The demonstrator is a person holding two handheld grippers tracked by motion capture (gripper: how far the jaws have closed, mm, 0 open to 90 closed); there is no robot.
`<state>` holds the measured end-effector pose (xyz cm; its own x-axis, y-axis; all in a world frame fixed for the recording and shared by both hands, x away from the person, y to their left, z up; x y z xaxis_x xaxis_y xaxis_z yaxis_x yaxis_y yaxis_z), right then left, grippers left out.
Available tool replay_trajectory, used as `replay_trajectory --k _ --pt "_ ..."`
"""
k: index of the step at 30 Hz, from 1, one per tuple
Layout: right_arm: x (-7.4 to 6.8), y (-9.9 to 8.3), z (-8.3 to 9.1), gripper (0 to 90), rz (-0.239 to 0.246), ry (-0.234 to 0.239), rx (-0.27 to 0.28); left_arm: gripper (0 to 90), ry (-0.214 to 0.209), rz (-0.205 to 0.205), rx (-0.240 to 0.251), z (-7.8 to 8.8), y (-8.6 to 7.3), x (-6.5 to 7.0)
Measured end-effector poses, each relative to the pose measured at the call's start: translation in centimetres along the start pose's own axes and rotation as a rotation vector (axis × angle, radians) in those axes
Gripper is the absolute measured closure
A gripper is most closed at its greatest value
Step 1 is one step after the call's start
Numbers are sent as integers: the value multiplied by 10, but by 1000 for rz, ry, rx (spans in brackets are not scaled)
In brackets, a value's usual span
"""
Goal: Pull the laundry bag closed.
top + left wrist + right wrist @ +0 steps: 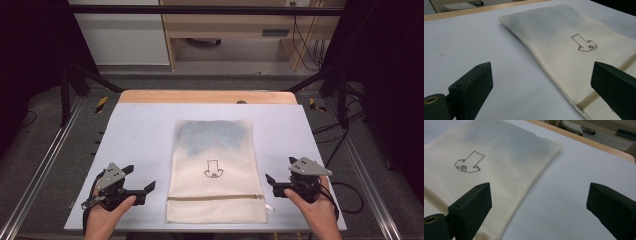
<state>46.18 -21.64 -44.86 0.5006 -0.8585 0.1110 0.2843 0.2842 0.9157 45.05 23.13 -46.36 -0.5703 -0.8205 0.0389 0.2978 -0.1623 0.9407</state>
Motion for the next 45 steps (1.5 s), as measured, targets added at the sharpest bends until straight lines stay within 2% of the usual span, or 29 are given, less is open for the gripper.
replay_trajectory --k 5,8,14,17,19,21,28,32,37,41,45 --pt "21 -7 4 64 -28 -68 5 38 41 9 5 4 -2 -19" --pt "29 -11 6 61 -44 -91 4 37 58 9 8 6 -2 -27" --pt "43 -18 8 61 -60 -128 4 37 83 -6 12 10 -4 -41" --pt "48 -21 9 61 -70 -142 8 32 107 -30 13 10 -5 -49" --pt "52 -22 9 63 -70 -160 16 32 123 -24 21 9 -7 -55" --pt "55 -24 9 74 -69 -175 24 32 137 -45 30 9 -8 -61" --pt "61 -34 4 86 -56 -194 44 29 171 -79 78 6 -10 -78" --pt "62 -39 -2 89 -52 -203 74 26 180 -66 110 3 -12 -91" --pt "67 -45 -7 86 -89 -224 115 25 203 -52 144 1 -14 -107" --pt "68 -50 -9 85 -91 -228 112 23 216 -39 153 1 -17 -116" --pt "69 -54 -10 85 -100 -229 112 22 212 -31 159 -2 -20 -118"
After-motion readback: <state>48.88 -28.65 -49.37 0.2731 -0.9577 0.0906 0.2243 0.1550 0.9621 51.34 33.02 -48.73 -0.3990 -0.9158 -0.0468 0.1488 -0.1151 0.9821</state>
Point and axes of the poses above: each handheld gripper's, and its own axes: z roughly backward along the jaws, y roughly out of its top, x roughly to its right, the point moved 7 cm from there along -z, roughly forward along the jaws, and after that the axes turned 7 degrees about x, right-handed, at the moved point
